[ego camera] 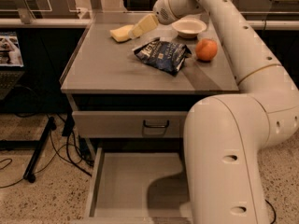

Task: Place sponge into middle drawer

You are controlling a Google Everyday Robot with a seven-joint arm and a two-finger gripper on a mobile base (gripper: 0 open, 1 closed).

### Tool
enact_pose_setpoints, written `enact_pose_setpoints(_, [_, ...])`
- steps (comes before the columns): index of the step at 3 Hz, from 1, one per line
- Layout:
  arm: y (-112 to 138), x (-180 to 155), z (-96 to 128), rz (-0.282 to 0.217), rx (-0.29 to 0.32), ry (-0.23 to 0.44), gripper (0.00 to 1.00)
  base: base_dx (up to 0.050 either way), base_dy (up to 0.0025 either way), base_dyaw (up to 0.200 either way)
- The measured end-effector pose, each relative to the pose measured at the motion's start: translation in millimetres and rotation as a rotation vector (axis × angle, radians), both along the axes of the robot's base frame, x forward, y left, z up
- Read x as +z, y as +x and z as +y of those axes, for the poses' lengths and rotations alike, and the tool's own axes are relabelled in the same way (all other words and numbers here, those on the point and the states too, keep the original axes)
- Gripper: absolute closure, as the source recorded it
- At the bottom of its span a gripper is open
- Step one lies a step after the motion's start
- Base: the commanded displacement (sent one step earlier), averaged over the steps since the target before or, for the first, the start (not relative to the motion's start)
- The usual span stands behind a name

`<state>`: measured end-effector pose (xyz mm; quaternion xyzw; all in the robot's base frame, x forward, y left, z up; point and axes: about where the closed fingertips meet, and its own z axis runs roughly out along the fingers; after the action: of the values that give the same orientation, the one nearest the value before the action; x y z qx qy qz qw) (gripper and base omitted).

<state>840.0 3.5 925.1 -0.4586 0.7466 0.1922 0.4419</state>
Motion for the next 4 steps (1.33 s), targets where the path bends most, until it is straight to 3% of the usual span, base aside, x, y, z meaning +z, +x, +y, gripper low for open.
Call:
enact_pose_setpoints(1, [0,-4,-1,0.006,-0.007,0.005,0.0,0.0,0.0,0.0])
enact_pose_setpoints(2, [13,-17,18,0.01,0.01,0.032,0.0,0.0,0.0,0.0])
enact_pose_setpoints(3, [13,-16,18,0.008,0.01,0.033,0.0,0.05,0.00004,-0.001])
enact_pose_setpoints(4, [13,-16,18,0.008,0.01,0.033,0.0,0.0,0.0,0.0])
